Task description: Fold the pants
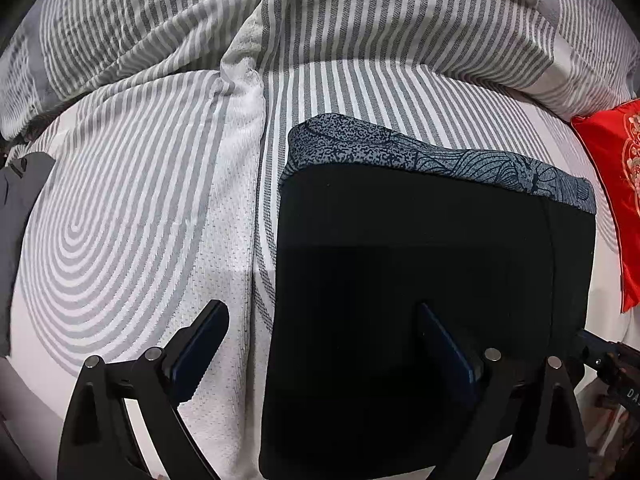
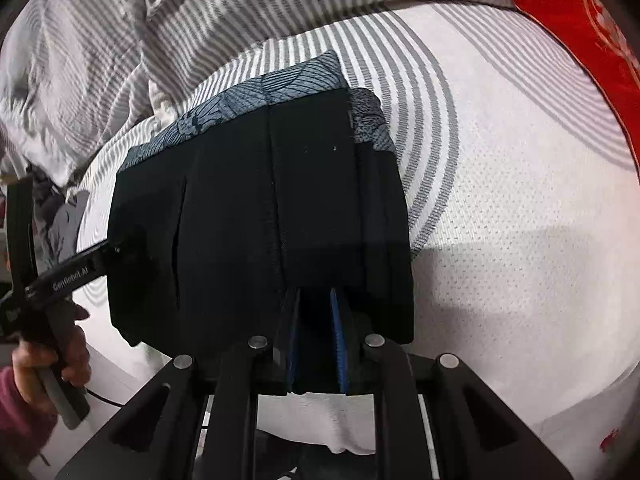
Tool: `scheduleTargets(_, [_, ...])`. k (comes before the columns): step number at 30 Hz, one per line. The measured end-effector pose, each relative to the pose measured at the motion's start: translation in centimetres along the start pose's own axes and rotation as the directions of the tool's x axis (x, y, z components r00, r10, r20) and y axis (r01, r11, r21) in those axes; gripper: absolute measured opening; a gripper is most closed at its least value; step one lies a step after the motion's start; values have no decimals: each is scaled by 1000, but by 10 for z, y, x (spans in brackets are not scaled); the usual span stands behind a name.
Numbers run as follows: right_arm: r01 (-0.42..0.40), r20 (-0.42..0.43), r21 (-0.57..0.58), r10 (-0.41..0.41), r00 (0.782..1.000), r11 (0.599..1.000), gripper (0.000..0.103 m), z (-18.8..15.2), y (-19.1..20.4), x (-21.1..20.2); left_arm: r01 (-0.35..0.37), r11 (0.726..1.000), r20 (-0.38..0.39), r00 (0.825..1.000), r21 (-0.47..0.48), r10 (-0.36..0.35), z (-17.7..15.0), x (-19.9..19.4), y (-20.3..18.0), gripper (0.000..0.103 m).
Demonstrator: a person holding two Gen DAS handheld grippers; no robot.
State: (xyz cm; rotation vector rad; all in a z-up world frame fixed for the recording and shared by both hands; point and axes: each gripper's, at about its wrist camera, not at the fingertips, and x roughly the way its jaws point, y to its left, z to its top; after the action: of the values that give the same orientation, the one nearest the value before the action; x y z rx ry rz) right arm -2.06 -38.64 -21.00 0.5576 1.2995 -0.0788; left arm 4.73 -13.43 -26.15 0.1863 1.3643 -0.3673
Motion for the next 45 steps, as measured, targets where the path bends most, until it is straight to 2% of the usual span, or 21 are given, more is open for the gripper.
scheduleTargets(8, [25,-13,14,-24,1000,1000,17,0,1,-1,-19,999,-14,1000,34,19,-4,-5,-5,97])
scheduleTargets(9, [27,-16,18,-26,1000,999,17,1,3,-1,-25,999,-24,999,39,26,-5,-5,-6,102])
scheduleTargets(13, [41,-24,35,-40,999,999,19,4,8,-7,-37,998,-33,999,56,38,-7,-10,-6,103])
scheduleTargets(14, [43,-23,36,-43,999,998,24,3,9,-9,-43,997,-22,999,60,44,-7,-13,-6,103])
scheduleTargets(15, [32,-21,38,-31,999,999,50,3,11,-12,-57,996,-4,998,65,57,-8,-18,-6,103])
scheduleTargets(17, [-1,-15,43,2,1000,999,86,1,17,-19,-64,996,22,998,69,63,-10,-27,-6,103])
scheduleTargets(20, [6,0,13,-6,1000,1000,87,-2,30,-27,-44,997,21,999,65,43,-11,-35,-5,103])
scheduleTargets(26, [46,-3,-7,-46,999,999,96,-11,49,-36,-21,997,-7,1000,71,22,-19,-48,-9,103])
scheduleTargets(29, [71,-21,-3,-71,997,997,102,-20,55,-39,-20,995,-28,999,98,22,-29,-56,-15,103])
scheduleTargets(35, [98,-63,12,-97,993,995,102,-42,61,-51,-7,984,-79,997,180,22,-62,-79,-24,103])
scheduleTargets(38, [110,-59,20,-108,992,994,102,-47,67,-64,6,979,-77,997,203,10,-75,-98,-27,103])
scheduleTargets(45, [155,-19,38,-155,988,987,102,-49,83,-97,5,976,-27,1000,219,1,-82,-138,-27,103])
